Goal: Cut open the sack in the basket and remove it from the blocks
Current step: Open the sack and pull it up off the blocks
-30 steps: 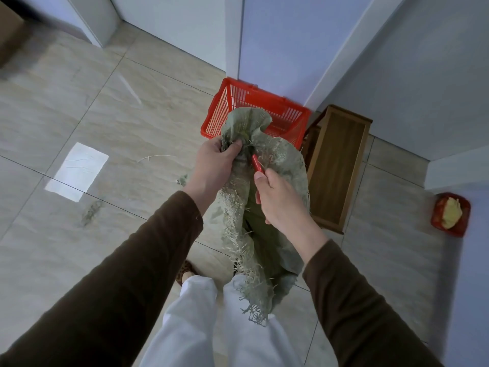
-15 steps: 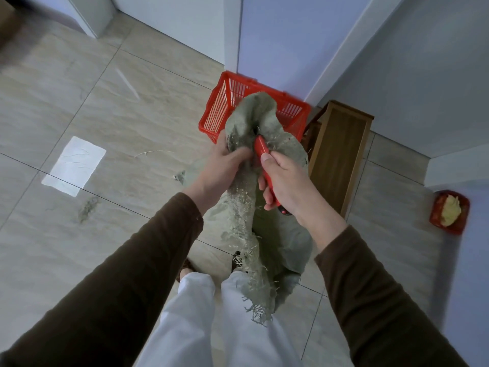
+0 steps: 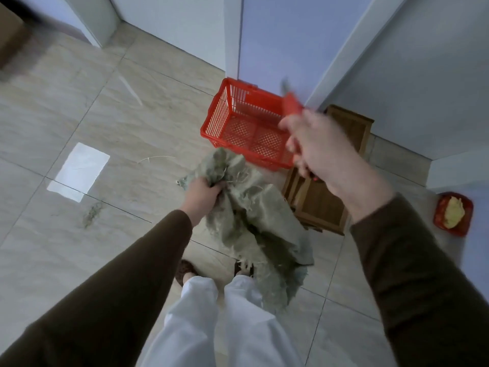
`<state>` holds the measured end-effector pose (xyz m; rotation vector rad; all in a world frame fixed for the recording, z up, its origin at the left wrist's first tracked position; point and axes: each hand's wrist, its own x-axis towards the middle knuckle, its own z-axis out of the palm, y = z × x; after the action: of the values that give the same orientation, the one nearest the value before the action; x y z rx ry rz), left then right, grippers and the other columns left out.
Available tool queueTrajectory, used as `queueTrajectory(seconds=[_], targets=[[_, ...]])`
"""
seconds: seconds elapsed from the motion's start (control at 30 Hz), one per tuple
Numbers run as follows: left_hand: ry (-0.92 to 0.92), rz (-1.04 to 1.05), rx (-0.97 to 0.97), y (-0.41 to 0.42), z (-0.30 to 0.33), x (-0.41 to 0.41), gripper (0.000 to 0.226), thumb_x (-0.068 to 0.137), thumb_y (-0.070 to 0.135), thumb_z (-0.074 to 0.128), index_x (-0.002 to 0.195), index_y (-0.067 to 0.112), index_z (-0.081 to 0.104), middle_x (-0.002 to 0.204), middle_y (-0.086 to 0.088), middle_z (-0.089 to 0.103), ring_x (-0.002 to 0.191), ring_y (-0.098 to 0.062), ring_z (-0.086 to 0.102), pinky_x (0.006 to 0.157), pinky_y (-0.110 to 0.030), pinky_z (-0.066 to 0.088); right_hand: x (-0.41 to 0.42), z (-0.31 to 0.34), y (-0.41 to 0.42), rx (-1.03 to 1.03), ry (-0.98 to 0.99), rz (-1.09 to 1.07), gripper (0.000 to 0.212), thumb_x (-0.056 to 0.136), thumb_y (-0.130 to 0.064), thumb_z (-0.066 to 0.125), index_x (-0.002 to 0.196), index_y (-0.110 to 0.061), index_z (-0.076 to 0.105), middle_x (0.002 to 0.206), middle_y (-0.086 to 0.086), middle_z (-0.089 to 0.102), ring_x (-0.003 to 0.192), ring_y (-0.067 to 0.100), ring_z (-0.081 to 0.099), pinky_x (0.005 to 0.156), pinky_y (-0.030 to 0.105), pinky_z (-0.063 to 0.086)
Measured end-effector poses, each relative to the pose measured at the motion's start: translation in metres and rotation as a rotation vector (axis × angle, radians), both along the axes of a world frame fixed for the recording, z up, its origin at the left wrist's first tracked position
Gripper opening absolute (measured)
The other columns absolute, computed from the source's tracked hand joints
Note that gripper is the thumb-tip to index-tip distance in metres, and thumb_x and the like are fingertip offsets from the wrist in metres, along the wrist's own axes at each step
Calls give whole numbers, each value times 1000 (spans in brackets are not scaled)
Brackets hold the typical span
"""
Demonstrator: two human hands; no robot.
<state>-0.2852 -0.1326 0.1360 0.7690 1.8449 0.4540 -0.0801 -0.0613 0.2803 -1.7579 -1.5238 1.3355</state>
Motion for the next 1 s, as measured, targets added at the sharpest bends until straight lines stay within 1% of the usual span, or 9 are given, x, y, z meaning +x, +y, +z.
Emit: queueTrajectory(seconds=[0.13,0.27,0.33,0.47,0.57,0.63,0.73,0.87,1.0], targets=[[-323,227,123,25,17,13,29,103,28,67,121,6,69,97,-2,77,92,-24,75,68,-26,64,-9,-42,-35,-87,-105,21,25,101,-51,57,113,-29,59,100,5,69,62,10,63,49,22,51],[-419,223,178,42,32,10,33,105,27,63,126,2,67,113,-13,78,104,-30,76,88,-38,65,-11,-83,-57,-122,-70,-96,111,73,-75,78,161,-30,27,158,0,47,133,24,58,96,51,60],[-480,229,171,39,36,8,31,105,24,63,127,2,66,119,-16,77,113,-35,74,92,-41,63,-26,-94,-66,-157,70,-111,122,66,-76,83,163,-35,23,160,-4,45,140,24,53,106,57,54],[-773,196,199,30,42,3,38,102,33,62,130,7,66,120,-12,77,108,-29,75,82,-35,64,-50,-111,-71,-5,195,-176,71,84,-41,85,144,-28,50,131,-10,66,122,4,63,103,37,54],[-586,267,242,20,38,-14,43,93,30,52,129,10,66,120,-8,70,95,-22,68,81,-34,61,-47,-107,-59,84,92,-225,15,98,-26,68,104,-37,62,84,-8,64,74,12,67,69,50,60],[-197,-23,248,11,32,-26,56,97,13,58,152,13,49,149,-9,53,115,-22,60,98,-37,53,-41,-97,-48,91,63,-140,16,100,-24,64,94,-38,60,75,-9,59,68,28,64,63,57,58],[218,-658,215,5,31,-15,91,81,18,88,158,11,41,161,-12,42,148,-31,39,125,-45,31,-45,-73,-35,113,41,96,6,98,-23,67,102,-27,70,77,-19,65,73,12,66,74,50,61],[88,-360,400,17,50,12,41,87,0,80,125,-6,67,126,-26,69,123,-42,64,106,-44,51,-63,-36,-26,200,34,320,14,95,-18,72,107,-12,73,72,-15,62,61,1,58,66,36,52],[-116,-50,484,36,85,3,26,99,3,67,125,1,67,124,-23,72,117,-38,69,103,-57,55,-28,3,-18,168,126,87,40,94,-34,77,129,-17,68,94,-9,70,50,-1,59,52,22,50]])
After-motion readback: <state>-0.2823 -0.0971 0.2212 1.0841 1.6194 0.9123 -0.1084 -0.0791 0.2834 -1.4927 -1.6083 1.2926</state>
